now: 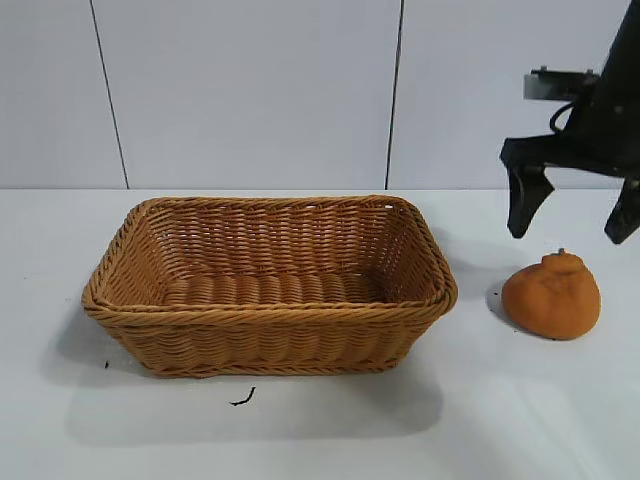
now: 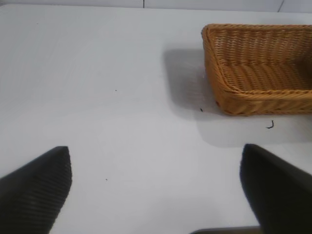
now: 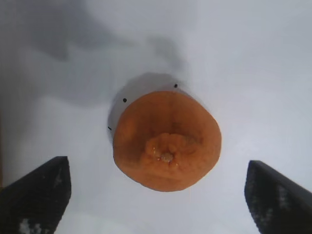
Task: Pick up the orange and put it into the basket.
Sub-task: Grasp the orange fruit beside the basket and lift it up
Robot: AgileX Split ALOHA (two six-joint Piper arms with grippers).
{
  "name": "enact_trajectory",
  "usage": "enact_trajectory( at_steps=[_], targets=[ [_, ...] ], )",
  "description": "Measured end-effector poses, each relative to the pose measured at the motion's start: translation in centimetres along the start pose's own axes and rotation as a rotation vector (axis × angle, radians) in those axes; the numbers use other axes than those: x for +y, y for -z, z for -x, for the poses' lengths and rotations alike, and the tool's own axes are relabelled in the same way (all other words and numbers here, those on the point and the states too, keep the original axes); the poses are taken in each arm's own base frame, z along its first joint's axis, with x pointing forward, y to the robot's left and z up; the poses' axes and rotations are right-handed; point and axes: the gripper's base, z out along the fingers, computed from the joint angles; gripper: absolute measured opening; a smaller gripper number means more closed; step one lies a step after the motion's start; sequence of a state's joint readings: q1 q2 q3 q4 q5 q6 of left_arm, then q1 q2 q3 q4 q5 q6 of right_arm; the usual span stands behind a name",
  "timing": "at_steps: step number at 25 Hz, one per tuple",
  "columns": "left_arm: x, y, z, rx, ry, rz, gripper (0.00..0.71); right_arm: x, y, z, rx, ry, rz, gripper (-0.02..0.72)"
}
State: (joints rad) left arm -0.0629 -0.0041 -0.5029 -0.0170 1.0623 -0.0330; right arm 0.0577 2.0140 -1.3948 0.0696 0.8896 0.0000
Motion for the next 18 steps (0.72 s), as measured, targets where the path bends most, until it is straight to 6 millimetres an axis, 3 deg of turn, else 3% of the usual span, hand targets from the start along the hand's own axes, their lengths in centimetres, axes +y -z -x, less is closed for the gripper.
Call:
enact_trajectory(
  at_steps=[4, 9, 12, 13, 16, 18],
  targets=[
    [0.0, 0.0, 0.0, 0.0, 0.0, 0.0, 0.673, -0.2, -3.2, -0.1, 0.065, -0.007, -0.001, 0.696],
    [0.0, 0.0, 0.0, 0.0, 0.0, 0.0, 0.673, -0.2, -4.2, -0.2, 0.086, -0.008, -0.002, 0.679],
    [0.0, 0.0, 0.0, 0.0, 0.0, 0.0, 0.673, -0.2, -4.2, -0.2, 0.086, -0.008, -0.002, 0.505],
    [0.0, 0.0, 0.0, 0.0, 0.0, 0.0, 0.673, -0.2, -4.2, -0.2, 0.087, -0.008, -0.002, 0.389],
    [0.0, 0.0, 0.0, 0.0, 0.0, 0.0, 0.673, -0.2, -3.9, -0.3, 0.086, -0.008, -0.001, 0.149],
    [0.0, 0.0, 0.0, 0.0, 0.0, 0.0, 0.673, -0.1, -2.8, -0.2, 0.064, -0.007, 0.001, 0.106]
  ],
)
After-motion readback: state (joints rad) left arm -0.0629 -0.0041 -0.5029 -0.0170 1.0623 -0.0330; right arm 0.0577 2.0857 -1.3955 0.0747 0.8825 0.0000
